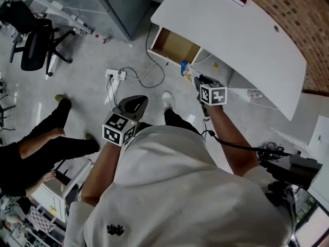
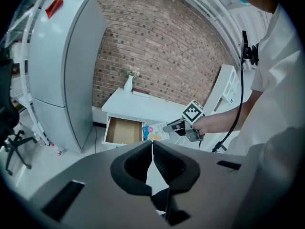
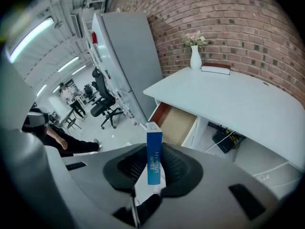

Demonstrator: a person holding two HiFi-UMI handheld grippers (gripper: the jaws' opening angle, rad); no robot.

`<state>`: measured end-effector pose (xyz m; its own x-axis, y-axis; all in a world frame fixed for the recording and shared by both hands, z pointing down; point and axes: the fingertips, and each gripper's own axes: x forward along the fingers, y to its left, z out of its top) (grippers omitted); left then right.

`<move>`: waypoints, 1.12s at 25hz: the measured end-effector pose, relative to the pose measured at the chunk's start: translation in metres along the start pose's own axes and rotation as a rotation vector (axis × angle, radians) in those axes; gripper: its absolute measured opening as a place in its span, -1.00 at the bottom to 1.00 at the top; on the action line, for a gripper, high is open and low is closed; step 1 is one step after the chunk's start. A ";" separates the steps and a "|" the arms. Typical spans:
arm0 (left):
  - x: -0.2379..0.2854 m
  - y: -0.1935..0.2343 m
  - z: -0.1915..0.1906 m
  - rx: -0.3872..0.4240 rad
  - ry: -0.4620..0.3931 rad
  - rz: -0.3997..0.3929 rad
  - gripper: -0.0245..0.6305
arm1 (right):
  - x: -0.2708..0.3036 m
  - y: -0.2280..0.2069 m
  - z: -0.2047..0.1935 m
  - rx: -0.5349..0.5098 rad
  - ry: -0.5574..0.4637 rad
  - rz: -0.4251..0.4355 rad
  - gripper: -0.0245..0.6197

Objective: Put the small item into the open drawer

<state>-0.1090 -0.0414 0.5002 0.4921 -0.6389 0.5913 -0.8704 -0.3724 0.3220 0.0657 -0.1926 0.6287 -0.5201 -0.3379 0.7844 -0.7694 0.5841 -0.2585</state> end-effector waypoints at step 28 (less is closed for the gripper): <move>0.037 0.198 0.070 0.094 0.144 -0.094 -0.84 | 0.195 -0.105 0.023 0.552 0.082 -0.383 -0.59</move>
<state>-0.2624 -0.1855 0.5345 0.5580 -0.4983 0.6636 -0.8123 -0.4913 0.3143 0.0365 -0.3366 0.7957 -0.1597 -0.3762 0.9126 -0.9818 -0.0356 -0.1865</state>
